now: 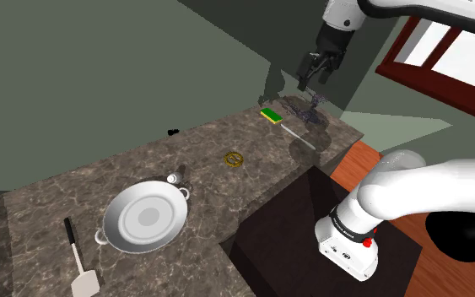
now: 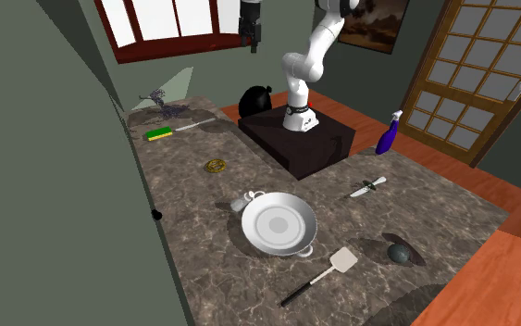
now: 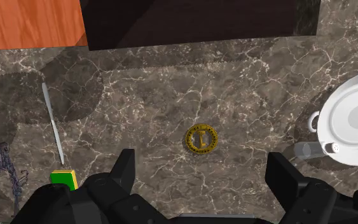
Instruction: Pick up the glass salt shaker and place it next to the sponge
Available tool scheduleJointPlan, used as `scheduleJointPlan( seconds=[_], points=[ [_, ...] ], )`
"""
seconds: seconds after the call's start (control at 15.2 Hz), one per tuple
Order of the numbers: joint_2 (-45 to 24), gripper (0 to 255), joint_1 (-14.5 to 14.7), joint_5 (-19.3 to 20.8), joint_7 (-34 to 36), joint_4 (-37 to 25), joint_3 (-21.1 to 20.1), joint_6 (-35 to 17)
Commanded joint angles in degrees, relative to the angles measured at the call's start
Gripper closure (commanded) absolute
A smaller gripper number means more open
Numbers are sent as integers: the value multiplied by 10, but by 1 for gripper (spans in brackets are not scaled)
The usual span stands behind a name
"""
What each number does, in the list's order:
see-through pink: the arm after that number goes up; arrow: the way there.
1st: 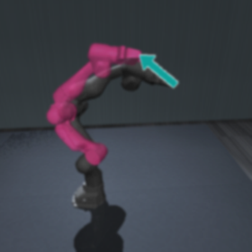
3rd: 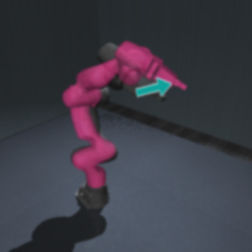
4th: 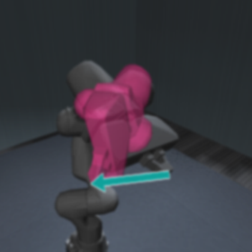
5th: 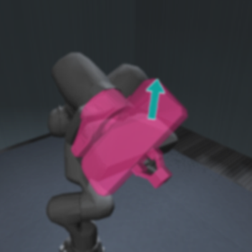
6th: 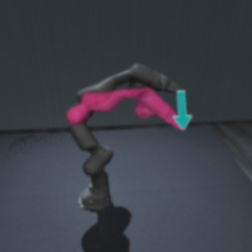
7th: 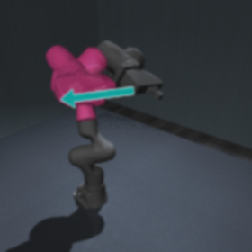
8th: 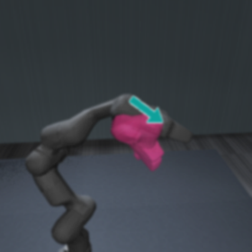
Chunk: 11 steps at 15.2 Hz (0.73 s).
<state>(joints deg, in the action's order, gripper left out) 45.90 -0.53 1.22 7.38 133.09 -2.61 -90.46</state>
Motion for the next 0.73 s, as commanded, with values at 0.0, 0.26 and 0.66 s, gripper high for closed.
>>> scheduleJointPlan(
  seconds=[0.0,0.26,0.66],
  points=[
    [0,0,0,0,0,0,0,0],
    [-16,0,8,-20,54,41,-45,-59],
    [-71,0,18,-43,135,77,-116,-153]
  ],
)
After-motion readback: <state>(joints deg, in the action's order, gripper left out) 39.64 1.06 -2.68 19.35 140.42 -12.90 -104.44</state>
